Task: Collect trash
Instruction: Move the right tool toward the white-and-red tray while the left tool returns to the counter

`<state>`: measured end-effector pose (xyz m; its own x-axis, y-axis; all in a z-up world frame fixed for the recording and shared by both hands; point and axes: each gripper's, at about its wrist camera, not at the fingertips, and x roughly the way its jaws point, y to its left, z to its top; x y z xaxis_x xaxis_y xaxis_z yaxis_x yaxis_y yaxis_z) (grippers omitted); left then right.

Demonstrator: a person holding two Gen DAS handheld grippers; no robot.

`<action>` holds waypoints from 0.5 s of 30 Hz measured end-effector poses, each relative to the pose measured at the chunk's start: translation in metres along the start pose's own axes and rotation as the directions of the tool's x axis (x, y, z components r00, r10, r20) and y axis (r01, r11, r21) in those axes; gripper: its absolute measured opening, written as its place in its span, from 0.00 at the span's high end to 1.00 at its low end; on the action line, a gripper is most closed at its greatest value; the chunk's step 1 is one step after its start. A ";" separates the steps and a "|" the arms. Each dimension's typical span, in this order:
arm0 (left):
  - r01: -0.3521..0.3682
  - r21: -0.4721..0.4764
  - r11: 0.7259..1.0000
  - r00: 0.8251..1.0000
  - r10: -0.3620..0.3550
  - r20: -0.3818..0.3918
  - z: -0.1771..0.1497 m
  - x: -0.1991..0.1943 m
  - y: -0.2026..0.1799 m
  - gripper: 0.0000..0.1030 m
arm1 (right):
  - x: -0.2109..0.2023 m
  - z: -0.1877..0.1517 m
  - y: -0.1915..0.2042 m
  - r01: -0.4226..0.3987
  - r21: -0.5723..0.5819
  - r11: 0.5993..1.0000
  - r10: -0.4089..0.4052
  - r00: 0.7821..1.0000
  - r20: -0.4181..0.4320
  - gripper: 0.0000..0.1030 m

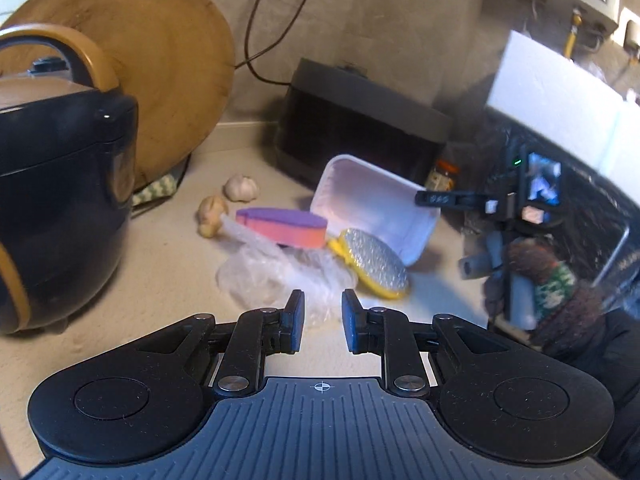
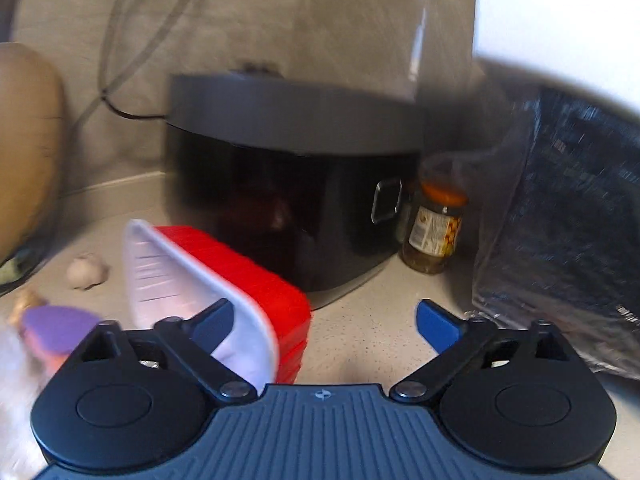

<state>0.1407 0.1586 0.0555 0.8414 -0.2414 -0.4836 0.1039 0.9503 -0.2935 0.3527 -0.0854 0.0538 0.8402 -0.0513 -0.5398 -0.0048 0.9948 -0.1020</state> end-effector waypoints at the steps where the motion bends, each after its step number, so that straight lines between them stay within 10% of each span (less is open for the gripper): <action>1: 0.005 -0.003 1.000 1.000 -0.005 -0.001 0.000 0.001 0.001 0.77 | 0.008 0.000 -0.002 -0.028 0.010 1.000 0.028 0.999 -0.029 0.25; 3: 0.011 0.004 1.000 1.000 -0.011 -0.002 -0.002 0.004 0.000 0.77 | 0.022 -0.003 -0.006 -0.107 0.047 0.993 0.112 0.986 -0.125 0.72; 4: 0.011 0.009 1.000 1.000 -0.011 -0.003 -0.003 0.005 0.000 0.77 | 0.026 -0.007 -0.009 -0.151 0.080 0.985 0.163 0.973 -0.166 0.77; 10: 0.004 -0.014 1.000 0.999 -0.005 -0.050 -0.007 0.030 0.001 0.77 | 0.003 -0.033 -0.024 -0.298 0.163 0.940 0.332 0.907 -0.258 0.81; 15: 0.042 0.007 0.999 0.998 -0.042 -0.055 -0.009 0.033 -0.013 0.77 | -0.031 -0.049 -0.031 -0.457 0.294 0.840 0.539 0.765 -0.352 0.82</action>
<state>0.1625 0.1369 0.0357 0.8060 -0.2913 -0.5153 0.1430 0.9406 -0.3080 0.3006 -0.1190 0.0328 0.4497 0.4663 -0.7618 -0.2285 0.8846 0.4065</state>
